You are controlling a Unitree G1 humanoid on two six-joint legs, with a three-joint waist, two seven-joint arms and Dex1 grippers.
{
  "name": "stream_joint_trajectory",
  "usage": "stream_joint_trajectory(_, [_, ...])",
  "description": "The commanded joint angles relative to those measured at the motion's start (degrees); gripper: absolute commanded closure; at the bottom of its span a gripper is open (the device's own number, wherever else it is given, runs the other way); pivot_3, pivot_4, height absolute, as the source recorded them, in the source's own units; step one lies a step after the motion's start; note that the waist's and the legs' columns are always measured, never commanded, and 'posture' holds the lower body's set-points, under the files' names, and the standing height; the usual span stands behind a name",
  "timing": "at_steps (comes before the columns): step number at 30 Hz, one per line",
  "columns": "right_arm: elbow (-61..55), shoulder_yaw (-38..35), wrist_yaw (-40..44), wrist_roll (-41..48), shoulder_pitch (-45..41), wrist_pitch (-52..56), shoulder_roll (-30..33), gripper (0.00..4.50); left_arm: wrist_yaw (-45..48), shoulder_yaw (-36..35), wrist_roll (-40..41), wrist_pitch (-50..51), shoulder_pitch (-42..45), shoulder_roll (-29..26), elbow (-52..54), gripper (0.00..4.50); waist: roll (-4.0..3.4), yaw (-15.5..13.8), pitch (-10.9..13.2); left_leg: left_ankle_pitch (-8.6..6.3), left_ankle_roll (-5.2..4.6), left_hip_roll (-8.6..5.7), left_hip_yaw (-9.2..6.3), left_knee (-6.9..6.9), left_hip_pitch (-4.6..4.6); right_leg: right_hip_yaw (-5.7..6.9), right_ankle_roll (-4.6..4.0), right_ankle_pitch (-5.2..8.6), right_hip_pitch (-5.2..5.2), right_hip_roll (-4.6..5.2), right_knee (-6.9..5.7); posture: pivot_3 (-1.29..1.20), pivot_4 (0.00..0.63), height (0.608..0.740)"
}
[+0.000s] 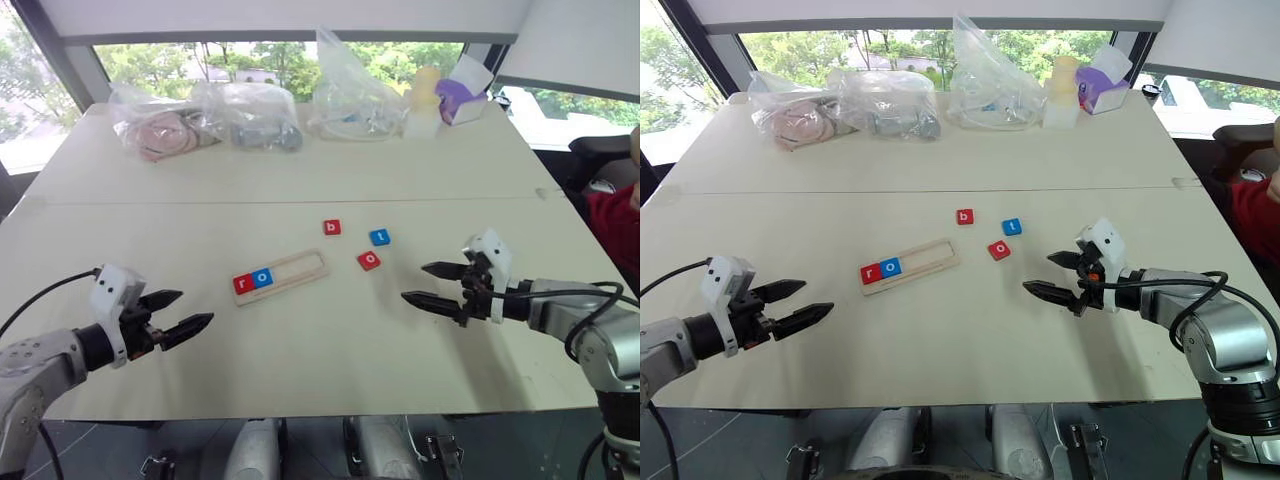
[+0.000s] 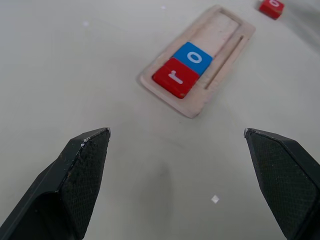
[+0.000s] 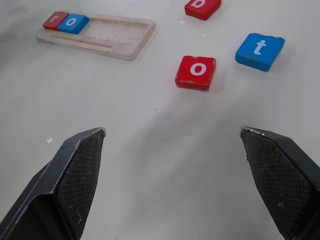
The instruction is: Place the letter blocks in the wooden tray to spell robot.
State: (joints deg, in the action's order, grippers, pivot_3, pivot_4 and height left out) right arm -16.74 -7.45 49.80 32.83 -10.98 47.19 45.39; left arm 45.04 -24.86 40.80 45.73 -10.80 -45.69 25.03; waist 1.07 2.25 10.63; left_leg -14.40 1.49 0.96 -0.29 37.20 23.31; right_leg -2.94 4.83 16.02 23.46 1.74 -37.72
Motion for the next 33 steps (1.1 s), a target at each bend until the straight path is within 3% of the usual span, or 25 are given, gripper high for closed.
stream_joint_trajectory(1, [-2.54,-0.50,-0.55,0.50,0.54,-0.77,-0.26,0.04,0.73,-1.57,0.83,-0.24,0.36,-0.93,-0.04,0.00,0.00,0.01,0.00,0.00,0.00,0.00,-0.01,0.00,0.00,0.00,0.00,0.00,0.00,-0.01,0.00,0.00,0.150,0.735])
stream_joint_trajectory(18, [-0.16,0.42,0.82,-1.19,-1.00,-2.62,1.54,0.04,5.52,-3.31,0.78,-1.45,3.90,-5.42,-4.80,0.00,0.00,-0.05,0.00,0.00,0.00,0.00,0.01,0.01,0.02,0.00,-0.01,0.01,-0.01,-0.01,0.07,0.00,0.150,0.735])
stream_joint_trajectory(25, [-2.39,0.65,-0.73,1.13,-3.08,0.68,-0.01,0.04,8.71,3.05,-5.79,-7.60,7.09,-7.75,-8.88,0.00,0.00,-0.02,0.00,0.00,0.00,0.01,0.01,-0.03,0.01,0.00,-0.01,0.00,0.00,-0.01,0.07,0.00,0.150,0.735])
stream_joint_trajectory(29, [-7.85,4.07,-1.54,1.54,-1.63,1.94,-1.04,0.04,14.19,10.54,-11.12,-12.80,11.67,-10.80,-13.38,0.00,0.00,-0.20,0.00,0.00,0.00,0.01,0.01,-0.03,0.04,0.00,-0.01,0.00,0.01,0.00,0.09,0.00,0.150,0.735])
stream_joint_trajectory(33, [-12.46,7.18,-4.66,2.34,-1.20,3.43,-4.96,0.04,18.22,18.77,-15.19,-17.29,20.07,-9.68,-19.46,0.00,-0.01,-0.35,0.00,0.00,0.00,0.00,0.01,-0.06,0.05,0.02,-0.01,0.00,0.01,-0.04,0.15,0.00,0.150,0.735])
